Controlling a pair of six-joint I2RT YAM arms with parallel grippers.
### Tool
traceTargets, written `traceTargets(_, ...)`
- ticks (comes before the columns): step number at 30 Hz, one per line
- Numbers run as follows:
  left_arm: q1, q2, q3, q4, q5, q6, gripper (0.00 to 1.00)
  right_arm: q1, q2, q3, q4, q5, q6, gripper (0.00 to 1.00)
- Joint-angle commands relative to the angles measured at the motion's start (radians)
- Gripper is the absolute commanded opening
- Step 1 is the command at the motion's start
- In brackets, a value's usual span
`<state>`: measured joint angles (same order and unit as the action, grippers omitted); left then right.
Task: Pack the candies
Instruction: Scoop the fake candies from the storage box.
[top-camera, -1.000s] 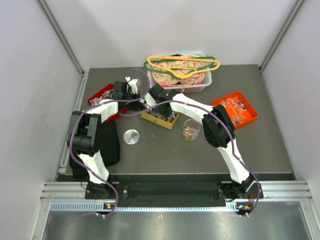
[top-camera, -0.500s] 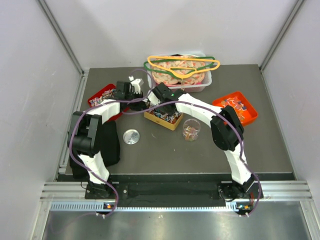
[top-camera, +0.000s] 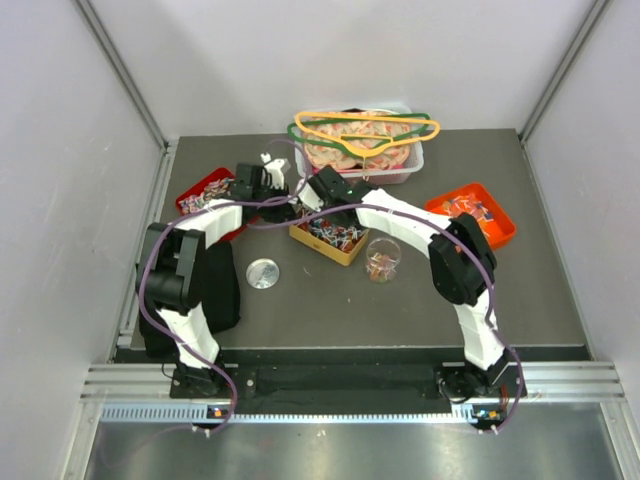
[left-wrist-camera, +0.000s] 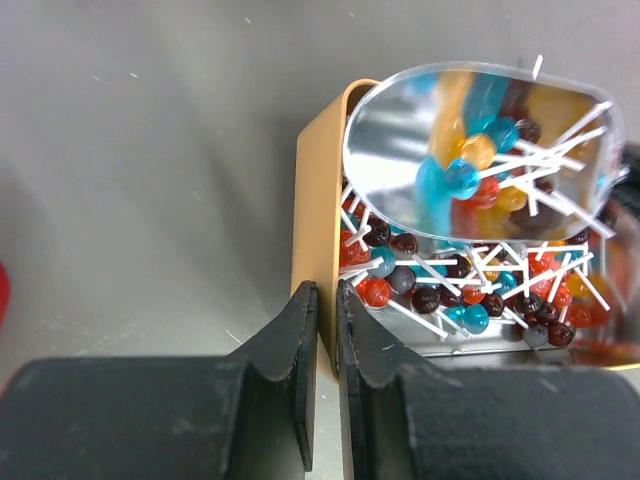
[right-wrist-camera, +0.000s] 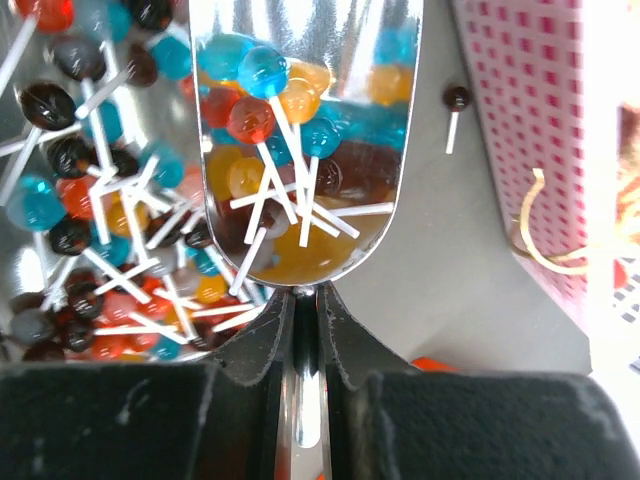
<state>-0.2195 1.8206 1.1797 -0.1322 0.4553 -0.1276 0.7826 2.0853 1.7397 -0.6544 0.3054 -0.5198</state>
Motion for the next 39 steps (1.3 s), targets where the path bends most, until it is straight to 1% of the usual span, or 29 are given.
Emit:
traceTargets(1,0.006,-0.037,0.001,0.043,0.037,-0.007,0.00,0.006,-0.182,0.023,0.105,-0.060,-0.006,0.00)
traceTargets(7,0.006,-0.038,0.008,0.040,0.013,-0.001,0.00,0.007,-0.240,-0.006,0.044,-0.115,-0.022,0.00)
traceTargets(16,0.006,-0.032,0.009,0.043,-0.055,0.010,0.00,-0.006,-0.382,-0.039,-0.060,-0.092,-0.085,0.00)
traceTargets(24,0.006,0.016,0.044,0.060,-0.084,-0.032,0.00,-0.066,-0.490,-0.058,-0.146,-0.084,-0.140,0.00)
traceTargets(32,0.003,0.071,0.047,0.112,-0.089,-0.072,0.00,-0.167,-0.620,-0.152,-0.212,-0.143,-0.178,0.00)
traceTargets(38,0.002,0.129,0.064,0.125,-0.090,-0.089,0.00,-0.204,-0.715,-0.221,-0.241,-0.176,-0.195,0.00)
traceTargets(39,0.002,0.134,0.070,0.156,-0.093,-0.092,0.00,-0.212,-0.722,-0.226,-0.240,-0.177,-0.192,0.00)
